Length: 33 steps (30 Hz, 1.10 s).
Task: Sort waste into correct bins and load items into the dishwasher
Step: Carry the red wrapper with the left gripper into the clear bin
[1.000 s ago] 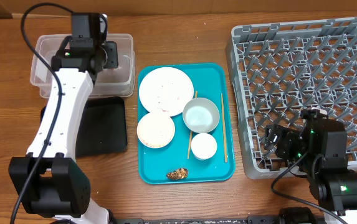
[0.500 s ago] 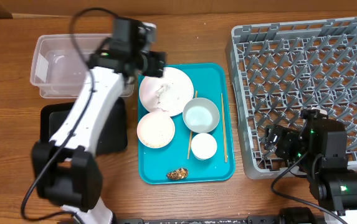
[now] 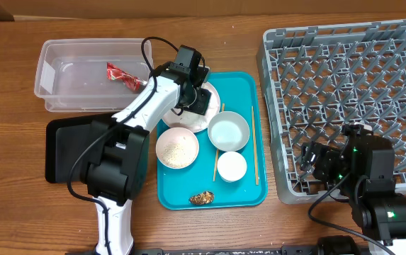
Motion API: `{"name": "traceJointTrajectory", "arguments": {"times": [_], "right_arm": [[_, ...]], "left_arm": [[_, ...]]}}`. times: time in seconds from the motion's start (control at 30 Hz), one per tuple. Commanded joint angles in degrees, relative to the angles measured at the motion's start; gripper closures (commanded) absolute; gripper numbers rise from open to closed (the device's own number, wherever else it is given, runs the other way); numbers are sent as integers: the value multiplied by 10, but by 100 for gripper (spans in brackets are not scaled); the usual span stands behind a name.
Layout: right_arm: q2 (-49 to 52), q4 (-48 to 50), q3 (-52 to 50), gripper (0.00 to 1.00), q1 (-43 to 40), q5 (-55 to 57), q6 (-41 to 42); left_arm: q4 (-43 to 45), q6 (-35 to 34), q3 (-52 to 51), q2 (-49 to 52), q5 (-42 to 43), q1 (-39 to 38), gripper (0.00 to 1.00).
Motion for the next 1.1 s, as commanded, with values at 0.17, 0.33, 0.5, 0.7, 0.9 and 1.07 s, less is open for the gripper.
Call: {"name": "traceJointTrajectory", "arguments": {"times": [0.17, 0.33, 0.5, 0.7, 0.9, 1.07], "right_arm": [[-5, 0, 17, 0, -1, 3, 2], [-5, 0, 17, 0, -1, 3, 2], [-5, -1, 17, 0, -1, 3, 2], [-5, -2, 17, 0, -1, 3, 2], [-5, -2, 17, 0, -1, 3, 2], [-5, -2, 17, 0, -1, 3, 2]], "left_arm": [[-29, 30, 23, -29, -43, 1, 96], [-64, 30, 51, -98, -118, 5, 96], [-77, 30, 54, -185, -155, 31, 96], [-87, 30, 54, -241, -161, 97, 96], [-76, 30, 54, -230, -160, 178, 90], [-64, 26, 54, -210, -146, 211, 37]]}}
